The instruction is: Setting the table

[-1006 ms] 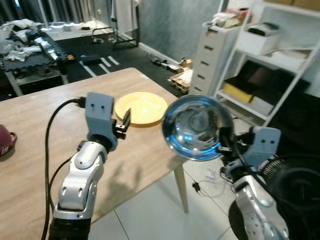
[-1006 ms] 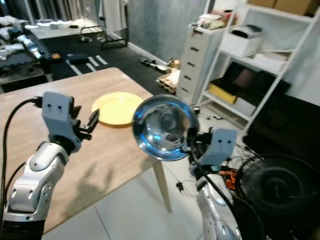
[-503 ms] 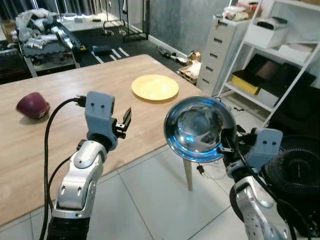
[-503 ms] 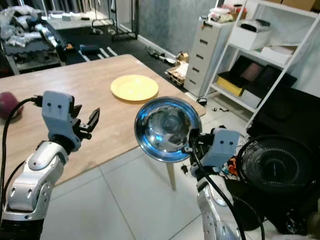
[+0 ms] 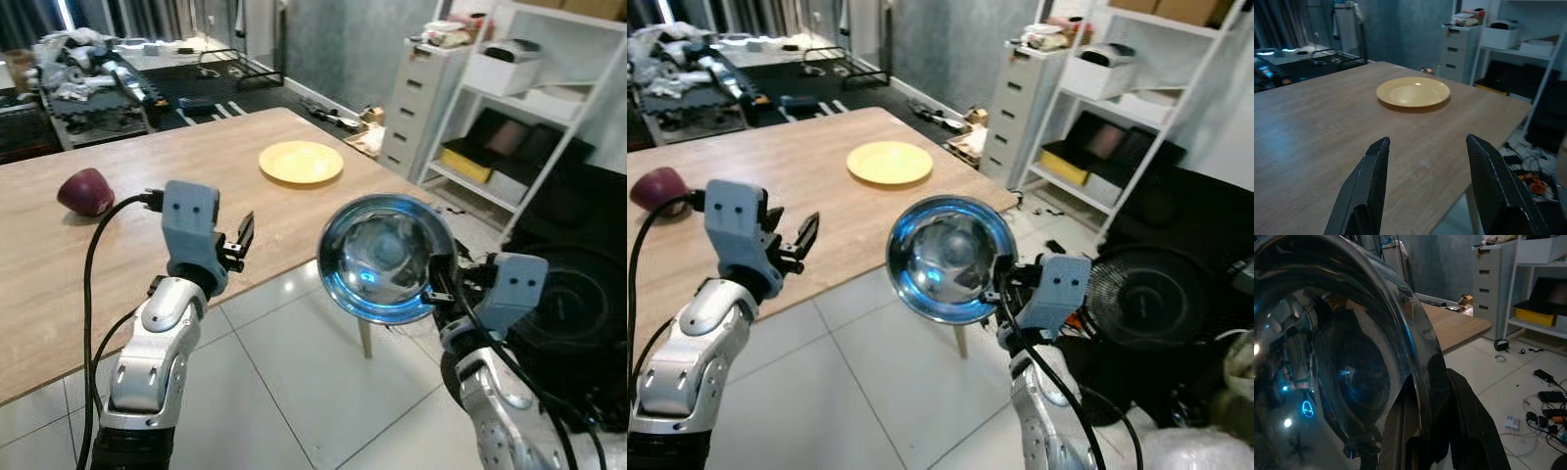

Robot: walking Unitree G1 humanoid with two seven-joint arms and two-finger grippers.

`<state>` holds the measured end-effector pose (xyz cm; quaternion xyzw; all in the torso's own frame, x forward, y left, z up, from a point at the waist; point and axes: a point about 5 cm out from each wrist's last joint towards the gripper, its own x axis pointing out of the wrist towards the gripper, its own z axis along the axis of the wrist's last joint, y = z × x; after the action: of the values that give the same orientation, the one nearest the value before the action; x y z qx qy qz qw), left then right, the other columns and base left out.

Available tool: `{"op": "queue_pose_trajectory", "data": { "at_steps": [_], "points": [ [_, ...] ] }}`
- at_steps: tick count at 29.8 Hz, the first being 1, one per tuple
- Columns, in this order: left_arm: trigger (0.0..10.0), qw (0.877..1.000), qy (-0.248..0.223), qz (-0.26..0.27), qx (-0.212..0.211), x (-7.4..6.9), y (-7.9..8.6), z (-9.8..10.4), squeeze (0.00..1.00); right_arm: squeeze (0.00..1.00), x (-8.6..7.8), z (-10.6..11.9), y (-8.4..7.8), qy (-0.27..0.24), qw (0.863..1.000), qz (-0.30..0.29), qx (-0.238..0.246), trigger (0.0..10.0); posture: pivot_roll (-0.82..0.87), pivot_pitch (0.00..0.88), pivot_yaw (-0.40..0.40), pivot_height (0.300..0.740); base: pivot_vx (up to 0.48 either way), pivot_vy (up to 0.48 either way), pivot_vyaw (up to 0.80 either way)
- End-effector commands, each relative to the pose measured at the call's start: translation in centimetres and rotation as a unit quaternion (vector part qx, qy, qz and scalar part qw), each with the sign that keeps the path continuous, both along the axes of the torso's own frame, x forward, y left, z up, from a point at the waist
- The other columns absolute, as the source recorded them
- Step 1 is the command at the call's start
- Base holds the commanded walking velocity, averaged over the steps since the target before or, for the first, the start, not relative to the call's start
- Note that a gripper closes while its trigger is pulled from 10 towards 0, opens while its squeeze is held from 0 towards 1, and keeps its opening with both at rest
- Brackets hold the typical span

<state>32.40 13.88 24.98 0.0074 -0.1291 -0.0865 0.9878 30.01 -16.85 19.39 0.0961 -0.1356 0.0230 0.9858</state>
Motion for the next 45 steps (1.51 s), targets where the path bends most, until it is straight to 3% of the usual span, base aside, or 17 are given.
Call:
{"op": "queue_pose_trajectory", "data": {
  "at_steps": [1,17,22,25,26,30,33,39,45],
  "points": [
    [10.0,1.000,0.016,0.000,-0.001,0.1,0.0,-0.6,0.00,0.00,-0.1,0.2,0.0,-0.006,1.000,-0.002,0.004,10.0,0.12,0.069,0.060,0.740,0.000,0.000,-0.80],
    [10.0,1.000,0.026,-0.008,0.001,0.1,-0.1,-1.1,0.00,0.00,-0.1,-0.4,-0.3,0.009,1.000,-0.005,0.008,10.0,0.12,0.069,0.061,0.740,0.000,0.000,-0.80],
    [10.0,0.998,0.048,-0.036,0.016,-0.2,-0.6,-2.4,0.00,0.00,-0.1,-1.7,-0.4,0.036,0.999,-0.004,-0.004,10.0,0.12,0.071,0.060,0.740,0.000,0.000,-0.80],
    [10.0,0.989,0.122,-0.069,0.057,-1.2,-0.8,-7.3,0.00,0.00,-0.7,-5.8,-0.5,0.104,0.994,0.006,-0.029,10.0,0.12,0.071,0.058,0.740,0.000,0.000,-0.80],
    [10.0,0.989,0.122,-0.069,0.057,-1.2,-0.8,-7.3,0.00,0.00,-0.7,-5.8,-0.5,0.104,0.994,0.006,-0.029,10.0,0.12,0.071,0.058,0.740,0.000,0.000,-0.80],
    [10.0,0.973,0.202,-0.061,0.088,-3.2,0.1,-13.3,0.00,0.00,-2.0,-10.2,-1.3,0.178,0.983,-0.010,-0.043,10.0,0.12,0.076,0.052,0.740,0.000,0.000,-0.80],
    [10.0,0.970,0.218,-0.059,0.090,-3.7,0.3,-14.4,0.00,0.00,-2.3,-11.2,-1.6,0.195,0.980,-0.016,-0.048,10.0,0.12,0.076,0.052,0.740,0.000,0.000,-0.80],
    [10.0,0.955,0.274,-0.059,0.102,-5.4,1.4,-18.8,0.00,0.00,-3.9,-15.2,-2.7,0.262,0.962,-0.030,-0.074,10.0,0.12,0.074,0.041,0.740,0.000,0.000,-0.80],
    [10.0,0.952,0.289,-0.065,0.073,-5.5,1.7,-20.2,0.00,0.00,-4.8,-17.1,-3.4,0.297,0.952,-0.063,-0.048,10.0,0.11,0.072,0.041,0.740,0.000,0.000,-0.80]
  ]
}}
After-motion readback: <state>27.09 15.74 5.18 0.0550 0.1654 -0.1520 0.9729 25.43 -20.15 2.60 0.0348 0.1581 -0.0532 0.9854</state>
